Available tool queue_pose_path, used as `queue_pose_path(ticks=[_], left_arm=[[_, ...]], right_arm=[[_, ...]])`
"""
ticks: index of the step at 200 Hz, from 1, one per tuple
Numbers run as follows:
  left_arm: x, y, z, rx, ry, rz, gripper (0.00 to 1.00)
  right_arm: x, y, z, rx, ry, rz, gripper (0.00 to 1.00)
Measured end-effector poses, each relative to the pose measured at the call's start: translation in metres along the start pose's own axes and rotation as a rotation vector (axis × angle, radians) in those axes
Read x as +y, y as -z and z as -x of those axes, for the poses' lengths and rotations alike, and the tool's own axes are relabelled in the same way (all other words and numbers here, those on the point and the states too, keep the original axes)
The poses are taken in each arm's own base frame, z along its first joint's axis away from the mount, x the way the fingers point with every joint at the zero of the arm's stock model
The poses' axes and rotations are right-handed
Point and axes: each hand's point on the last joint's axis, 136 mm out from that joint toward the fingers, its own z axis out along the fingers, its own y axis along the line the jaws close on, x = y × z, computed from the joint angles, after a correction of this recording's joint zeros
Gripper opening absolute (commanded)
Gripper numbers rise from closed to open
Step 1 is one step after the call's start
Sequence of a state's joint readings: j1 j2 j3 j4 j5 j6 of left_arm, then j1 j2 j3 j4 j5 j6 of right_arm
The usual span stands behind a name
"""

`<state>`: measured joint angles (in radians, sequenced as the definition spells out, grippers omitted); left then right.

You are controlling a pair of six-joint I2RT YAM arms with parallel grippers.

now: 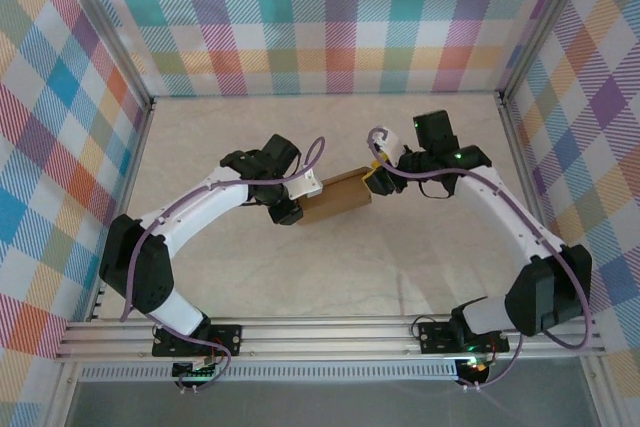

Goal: Fold the paper box

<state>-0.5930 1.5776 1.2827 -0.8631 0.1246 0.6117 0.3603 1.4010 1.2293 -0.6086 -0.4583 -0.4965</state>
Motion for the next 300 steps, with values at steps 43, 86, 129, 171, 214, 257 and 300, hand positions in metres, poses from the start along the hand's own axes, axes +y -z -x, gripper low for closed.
queue_pose_path(ticks=[43,86,129,171,214,257,300], left_arm=[[-0.003,0.002,-0.004,0.029,-0.002,-0.022,0.25],[-0.003,0.002,-0.003,0.037,-0.007,-0.027,0.25],[-0.003,0.002,-0.003,0.046,-0.006,-0.033,0.25],[-0.004,0.001,-0.003,0.047,-0.006,-0.036,0.25],[-0.003,0.001,-0.002,0.046,-0.006,-0.039,0.25],[-0.004,0.001,-0.001,0.047,-0.009,-0.041,0.25],[-0.003,0.0,0.0,0.047,-0.013,-0.045,0.26]], right_arm=[[-0.008,-0.01,-0.004,0.043,0.022,0.005,0.33],[-0.006,-0.008,-0.008,0.072,0.048,0.016,0.13],[-0.007,-0.009,-0.009,0.092,0.048,0.027,0.05],[-0.008,-0.011,-0.009,0.099,0.047,0.032,0.1],[-0.01,-0.011,-0.008,0.104,0.046,0.028,0.11],[-0.01,-0.013,-0.013,0.121,0.041,0.032,0.1],[-0.011,-0.013,-0.014,0.13,0.037,0.023,0.0]])
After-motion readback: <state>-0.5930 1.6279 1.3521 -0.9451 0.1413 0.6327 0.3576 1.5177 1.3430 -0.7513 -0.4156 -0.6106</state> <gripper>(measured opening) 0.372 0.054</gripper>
